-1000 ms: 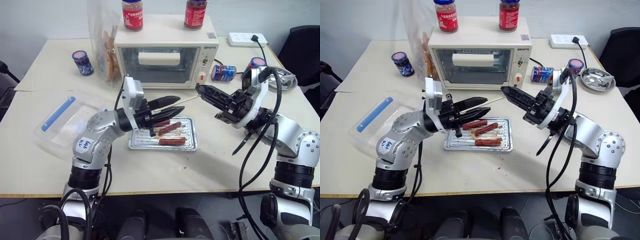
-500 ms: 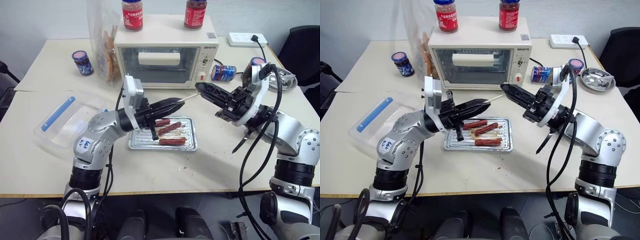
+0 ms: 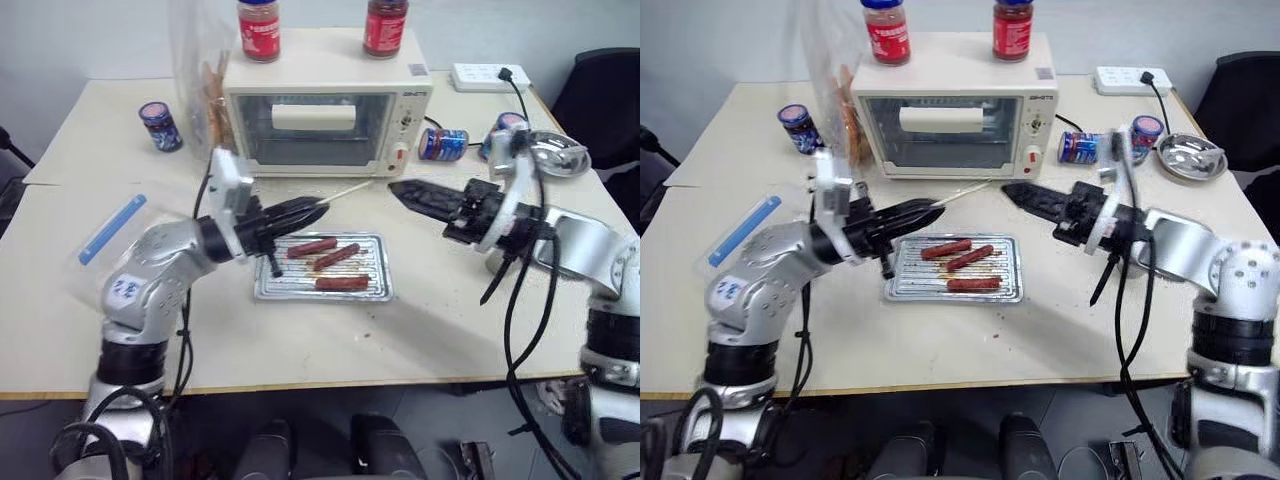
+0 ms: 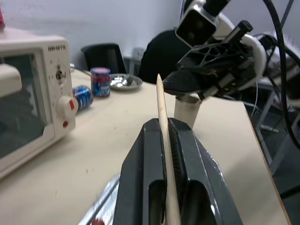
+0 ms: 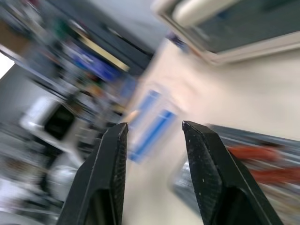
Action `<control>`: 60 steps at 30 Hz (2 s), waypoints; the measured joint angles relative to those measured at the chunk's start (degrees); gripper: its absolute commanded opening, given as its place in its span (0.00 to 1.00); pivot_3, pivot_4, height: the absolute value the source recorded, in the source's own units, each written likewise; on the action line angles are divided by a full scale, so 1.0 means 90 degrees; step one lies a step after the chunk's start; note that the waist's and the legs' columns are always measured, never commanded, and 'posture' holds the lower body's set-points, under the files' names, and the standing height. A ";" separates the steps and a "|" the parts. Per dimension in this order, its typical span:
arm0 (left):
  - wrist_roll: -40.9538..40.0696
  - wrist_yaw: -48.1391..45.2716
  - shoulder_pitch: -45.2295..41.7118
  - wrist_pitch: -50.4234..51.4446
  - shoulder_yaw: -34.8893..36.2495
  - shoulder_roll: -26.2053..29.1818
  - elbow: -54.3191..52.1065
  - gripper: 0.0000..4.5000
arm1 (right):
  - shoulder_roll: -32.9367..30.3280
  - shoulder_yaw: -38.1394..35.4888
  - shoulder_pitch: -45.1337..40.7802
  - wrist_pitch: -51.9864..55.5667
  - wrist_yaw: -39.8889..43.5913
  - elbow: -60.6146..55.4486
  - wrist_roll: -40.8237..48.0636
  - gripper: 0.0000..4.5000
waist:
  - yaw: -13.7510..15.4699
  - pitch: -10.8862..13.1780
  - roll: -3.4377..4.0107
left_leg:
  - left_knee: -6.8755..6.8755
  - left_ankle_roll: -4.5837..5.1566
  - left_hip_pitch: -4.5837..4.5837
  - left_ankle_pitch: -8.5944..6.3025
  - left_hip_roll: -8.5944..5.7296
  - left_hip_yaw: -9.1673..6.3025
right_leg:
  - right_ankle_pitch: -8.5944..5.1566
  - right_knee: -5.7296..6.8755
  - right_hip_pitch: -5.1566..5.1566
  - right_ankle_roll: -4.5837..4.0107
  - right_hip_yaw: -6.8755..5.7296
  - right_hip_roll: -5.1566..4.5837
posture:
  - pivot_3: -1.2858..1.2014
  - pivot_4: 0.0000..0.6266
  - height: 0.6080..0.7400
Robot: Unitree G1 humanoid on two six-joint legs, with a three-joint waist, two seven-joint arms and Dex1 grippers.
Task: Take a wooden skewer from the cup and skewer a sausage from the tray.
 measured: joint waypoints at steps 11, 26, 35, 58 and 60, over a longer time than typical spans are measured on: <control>-0.0686 -0.0565 0.1852 0.0638 0.1467 0.1776 -0.1242 0.00 | -0.0064 0.3040 -0.0162 -0.2827 0.3709 -0.0312 -0.5518 0.65 | -0.0005 0.0002 -0.0004 | 0.0002 -0.0001 -0.0002 0.0000 -0.0007 -0.0009 | -0.0001 -0.0004 0.0001 -0.0001 -0.0006 -0.0013 | 0.52 0.24 1.00; -0.0903 -0.0316 0.2233 0.0670 0.1774 0.1960 -0.1541 0.00 | 0.0879 0.3536 0.0080 -0.3970 0.4789 0.0638 -0.7748 0.30 | -0.0042 0.0002 -0.0004 | 0.0001 -0.0003 0.0001 0.0001 -0.0009 -0.0009 | 0.0000 -0.0002 0.0001 -0.0002 -0.0008 -0.0013 | 0.52 0.24 1.00; -0.0920 -0.0256 0.2172 0.0666 0.1773 0.1964 -0.1533 0.00 | 0.1129 0.3377 0.0250 -0.4088 0.5015 0.0770 -0.8167 0.08 | -0.0049 0.0002 -0.0004 | 0.0003 -0.0006 0.0005 0.0003 -0.0009 -0.0009 | 0.0000 0.0004 0.0003 -0.0002 -0.0007 -0.0011 | 0.52 0.24 1.00; -0.0897 -0.0190 0.1833 0.0638 0.1524 0.1964 -0.1452 0.00 | 0.1500 0.3160 0.0362 -0.3936 0.5124 0.0872 -0.8548 0.37 | -0.0051 0.0002 -0.0003 | 0.0004 -0.0009 0.0007 0.0005 -0.0010 -0.0009 | 0.0000 0.0012 0.0001 -0.0002 -0.0007 -0.0011 | 0.52 0.24 1.00; -0.0886 -0.0191 0.1829 0.0613 0.1519 0.1964 -0.1438 0.00 | 0.1527 0.3147 0.0362 -0.3906 0.5137 0.0878 -0.8547 0.29 | -0.0053 0.0002 -0.0003 | 0.0004 -0.0009 0.0007 0.0005 -0.0010 -0.0009 | 0.0000 0.0013 0.0001 -0.0002 -0.0008 -0.0011 | 0.52 0.24 1.00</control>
